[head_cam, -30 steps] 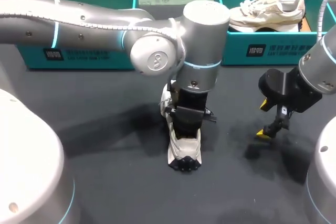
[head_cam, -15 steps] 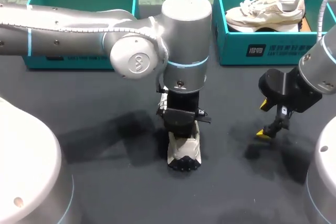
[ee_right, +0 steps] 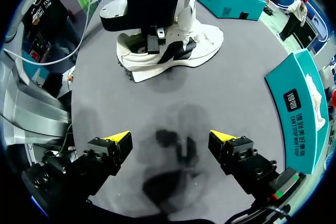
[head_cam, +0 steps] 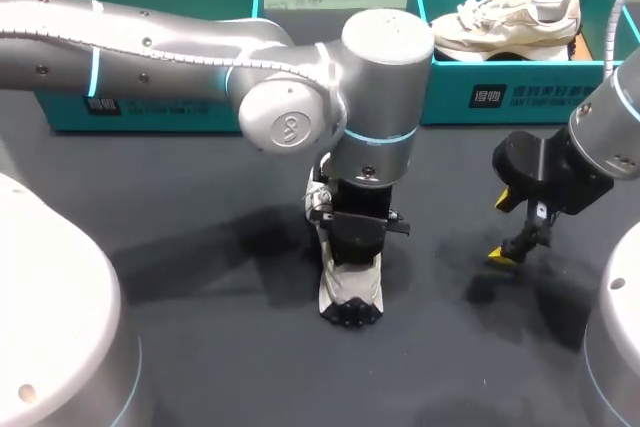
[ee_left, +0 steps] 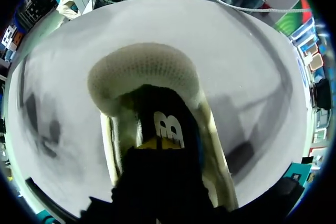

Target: Take the shoe out of the shoebox, open the shoe tongue, remove and reinsert the insole, then place the shoe into the shoebox

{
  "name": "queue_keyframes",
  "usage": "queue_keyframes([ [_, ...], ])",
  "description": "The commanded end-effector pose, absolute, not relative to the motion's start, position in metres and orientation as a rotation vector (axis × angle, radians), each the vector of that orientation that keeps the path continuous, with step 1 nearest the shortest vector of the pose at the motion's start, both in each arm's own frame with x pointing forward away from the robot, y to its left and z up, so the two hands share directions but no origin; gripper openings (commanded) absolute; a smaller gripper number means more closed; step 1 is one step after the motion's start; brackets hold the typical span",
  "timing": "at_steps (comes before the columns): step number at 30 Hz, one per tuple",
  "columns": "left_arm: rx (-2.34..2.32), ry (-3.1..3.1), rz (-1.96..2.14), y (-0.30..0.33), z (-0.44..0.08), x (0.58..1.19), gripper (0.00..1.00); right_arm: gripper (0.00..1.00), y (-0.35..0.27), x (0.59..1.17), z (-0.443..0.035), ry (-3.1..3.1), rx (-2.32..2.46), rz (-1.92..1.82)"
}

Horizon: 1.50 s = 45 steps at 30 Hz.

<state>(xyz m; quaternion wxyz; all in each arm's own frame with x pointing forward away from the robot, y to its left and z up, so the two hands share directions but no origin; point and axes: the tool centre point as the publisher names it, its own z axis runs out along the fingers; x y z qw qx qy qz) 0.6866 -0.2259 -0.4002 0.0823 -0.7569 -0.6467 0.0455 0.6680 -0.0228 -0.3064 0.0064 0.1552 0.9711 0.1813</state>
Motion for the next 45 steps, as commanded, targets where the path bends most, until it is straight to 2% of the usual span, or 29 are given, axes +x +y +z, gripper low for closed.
queue_keyframes([
  [1, -2.301, -1.956, 0.164, -0.225, -0.391, 0.683, 0.00, 1.00, -0.022, 0.667, -0.307, 3.036, 0.487, 0.564],
  [11, -2.363, -2.066, 0.124, -0.220, -0.343, 0.673, 0.00, 1.00, -0.022, 0.667, -0.307, 3.036, 0.487, 0.564],
  [33, -2.346, -2.280, -0.050, -0.220, -0.360, 0.711, 0.00, 1.00, -0.022, 0.667, -0.307, 3.036, 0.487, 0.564],
  [36, -2.323, -2.285, -0.067, -0.224, -0.364, 0.717, 0.29, 1.00, -0.022, 0.667, -0.307, 3.036, 0.487, 0.564],
  [39, -2.311, -2.290, -0.072, -0.224, -0.365, 0.720, 0.39, 1.00, -0.022, 0.667, -0.307, 3.036, 0.487, 0.564],
  [40, -2.304, -2.291, -0.079, -0.224, -0.366, 0.722, 0.48, 1.00, -0.022, 0.667, -0.307, 3.036, 0.487, 0.564],
  [41, -2.296, -2.286, -0.086, -0.224, -0.366, 0.723, 0.69, 1.00, -0.022, 0.667, -0.307, 3.036, 0.487, 0.564],
  [43, -2.292, -2.284, -0.089, -0.223, -0.368, 0.725, 1.00, 1.00, -0.022, 0.667, -0.307, 3.036, 0.487, 0.564],
  [45, -2.290, -2.279, -0.091, -0.222, -0.367, 0.724, 1.00, 1.00, -0.022, 0.667, -0.307, 3.036, 0.487, 0.564],
])
